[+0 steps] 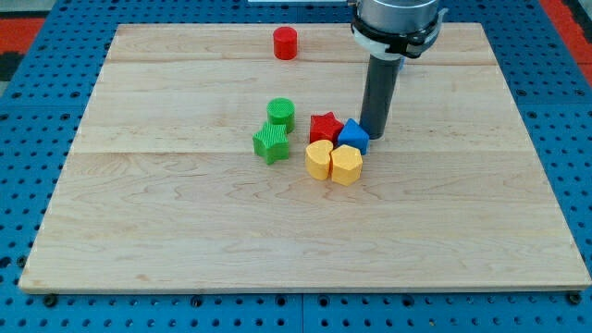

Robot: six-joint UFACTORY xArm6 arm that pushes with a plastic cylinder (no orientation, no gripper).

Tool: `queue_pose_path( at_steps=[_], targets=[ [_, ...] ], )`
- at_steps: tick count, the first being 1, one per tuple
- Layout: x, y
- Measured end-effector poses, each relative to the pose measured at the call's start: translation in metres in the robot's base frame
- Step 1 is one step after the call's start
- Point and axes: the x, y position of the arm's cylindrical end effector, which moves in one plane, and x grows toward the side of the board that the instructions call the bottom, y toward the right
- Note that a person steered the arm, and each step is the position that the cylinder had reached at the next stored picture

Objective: Push the blue cube to the top of the blue triangle

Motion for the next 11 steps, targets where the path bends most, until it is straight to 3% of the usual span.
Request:
queue_pose_path(
  at_steps=[1, 2, 3, 5, 6, 8, 9, 10, 11],
  targets=[
    [-0.062, 0.113],
    [-0.133, 0.154],
    [-0.167, 0.108],
    [-0.125, 0.011],
    [-0.072, 0.000],
    [-0.148, 0.021],
    [-0.117, -0.029],
    [-0.065, -0.031],
    [-0.063, -0.029]
  ],
)
